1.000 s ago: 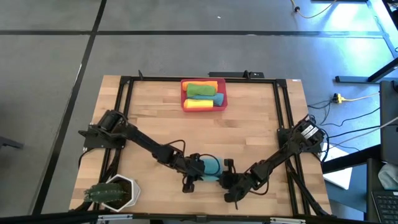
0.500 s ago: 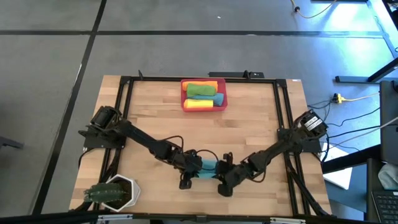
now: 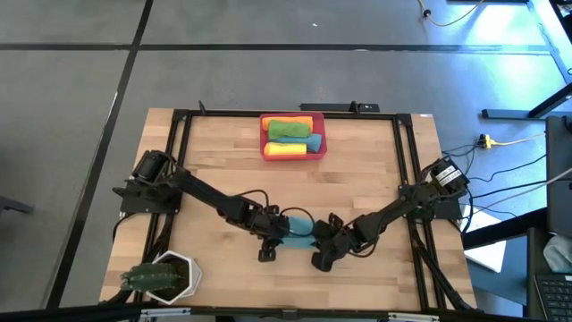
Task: Roll microfiber towels into tight, uniform cylinder then place into a basket
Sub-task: Roll the blue microfiber cloth
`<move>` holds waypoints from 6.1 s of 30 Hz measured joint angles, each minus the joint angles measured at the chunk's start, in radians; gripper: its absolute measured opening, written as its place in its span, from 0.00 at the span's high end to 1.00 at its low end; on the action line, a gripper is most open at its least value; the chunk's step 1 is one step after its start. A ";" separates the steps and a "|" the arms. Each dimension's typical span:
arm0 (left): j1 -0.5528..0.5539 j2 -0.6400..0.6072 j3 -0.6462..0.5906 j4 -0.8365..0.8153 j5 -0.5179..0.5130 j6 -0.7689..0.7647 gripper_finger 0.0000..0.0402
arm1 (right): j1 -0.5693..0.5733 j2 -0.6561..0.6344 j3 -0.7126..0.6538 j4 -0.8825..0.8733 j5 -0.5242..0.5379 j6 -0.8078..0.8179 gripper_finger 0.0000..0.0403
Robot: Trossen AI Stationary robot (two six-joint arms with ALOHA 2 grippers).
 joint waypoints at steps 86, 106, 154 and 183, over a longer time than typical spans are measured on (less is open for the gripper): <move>-0.004 0.115 -0.002 0.254 0.022 0.227 0.99 | 0.162 0.134 0.270 -0.249 0.274 -0.529 0.49; -0.003 0.113 -0.002 0.259 0.126 0.223 0.99 | 0.168 0.192 0.271 -0.317 0.379 -0.564 0.49; 0.087 0.019 -0.097 0.155 0.288 -0.013 0.99 | 0.011 0.059 0.010 0.160 -0.075 -0.196 0.92; 0.075 -0.164 -0.137 0.227 0.052 0.250 0.55 | -0.042 0.046 -0.148 0.385 -0.143 0.031 0.92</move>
